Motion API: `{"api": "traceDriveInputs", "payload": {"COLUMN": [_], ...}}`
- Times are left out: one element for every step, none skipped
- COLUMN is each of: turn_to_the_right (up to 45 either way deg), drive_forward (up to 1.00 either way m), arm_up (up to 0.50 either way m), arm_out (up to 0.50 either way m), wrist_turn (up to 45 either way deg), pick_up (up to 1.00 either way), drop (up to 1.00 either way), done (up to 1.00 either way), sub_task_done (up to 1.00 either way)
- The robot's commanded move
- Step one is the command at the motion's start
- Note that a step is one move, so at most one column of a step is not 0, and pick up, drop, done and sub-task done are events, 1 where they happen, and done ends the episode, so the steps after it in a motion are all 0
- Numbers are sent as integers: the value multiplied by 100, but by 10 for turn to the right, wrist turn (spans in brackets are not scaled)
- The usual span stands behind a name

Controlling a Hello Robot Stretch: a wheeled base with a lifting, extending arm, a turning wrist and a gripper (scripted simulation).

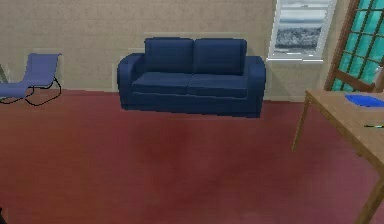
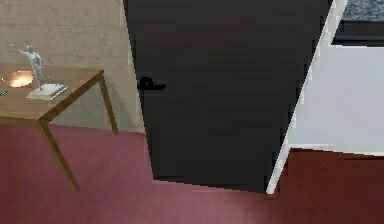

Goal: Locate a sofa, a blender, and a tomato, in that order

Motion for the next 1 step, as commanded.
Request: {"api": "traceDriveInputs", "payload": {"turn_to_the_right": [0], "drive_forward": [5], "arm_up": [0], "arm_out": [0], "wrist_turn": [0], "pick_up": [0], "drop": [0], "done": [0], "sub_task_done": [0]}}
